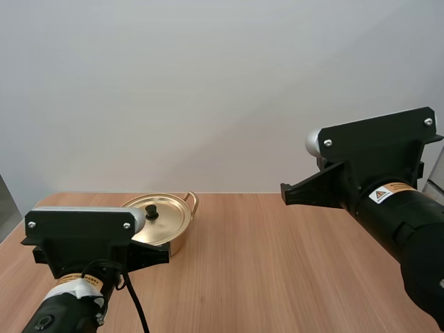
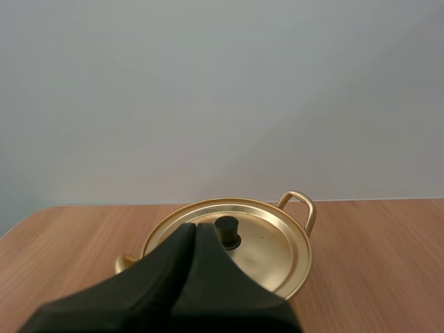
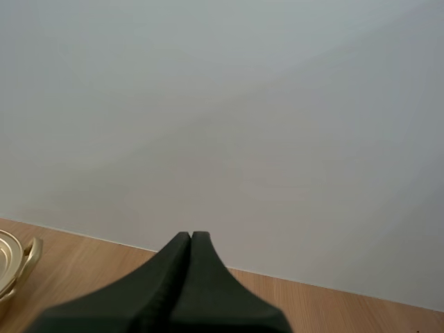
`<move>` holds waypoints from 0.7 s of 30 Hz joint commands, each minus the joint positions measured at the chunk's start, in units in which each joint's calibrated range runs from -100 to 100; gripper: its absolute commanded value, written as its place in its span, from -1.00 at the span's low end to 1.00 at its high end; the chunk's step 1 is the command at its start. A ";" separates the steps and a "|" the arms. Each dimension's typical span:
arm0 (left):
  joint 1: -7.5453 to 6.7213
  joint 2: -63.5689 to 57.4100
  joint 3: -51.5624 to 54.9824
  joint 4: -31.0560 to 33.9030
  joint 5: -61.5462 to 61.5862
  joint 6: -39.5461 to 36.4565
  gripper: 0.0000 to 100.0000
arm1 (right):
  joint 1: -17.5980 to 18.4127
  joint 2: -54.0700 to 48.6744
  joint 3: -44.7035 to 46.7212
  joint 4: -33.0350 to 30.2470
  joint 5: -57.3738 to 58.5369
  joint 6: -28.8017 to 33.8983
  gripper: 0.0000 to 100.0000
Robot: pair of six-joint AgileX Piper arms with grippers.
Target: Open the pot, put the car inside, and close it
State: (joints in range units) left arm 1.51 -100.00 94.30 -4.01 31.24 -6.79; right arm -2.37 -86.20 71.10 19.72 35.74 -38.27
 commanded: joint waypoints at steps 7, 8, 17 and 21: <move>0.01 0.00 5.23 0.02 1.01 -1.19 -1.00 | -0.01 0.10 0.03 0.03 -0.11 0.01 -1.00; 0.01 0.00 5.70 0.02 0.42 -2.23 -1.00 | -0.01 0.10 0.03 0.03 -0.11 0.01 -1.00; -0.26 0.00 5.70 0.02 0.38 -10.52 -1.00 | -0.01 0.10 0.03 0.03 -0.11 0.01 -1.00; -1.35 0.00 5.70 0.02 0.38 -9.24 -1.00 | -0.01 0.10 0.03 0.03 -0.11 0.01 -1.00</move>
State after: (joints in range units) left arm 0.31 -100.00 100.00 -4.01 31.58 -16.84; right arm -2.37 -86.20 71.10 19.72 35.74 -38.27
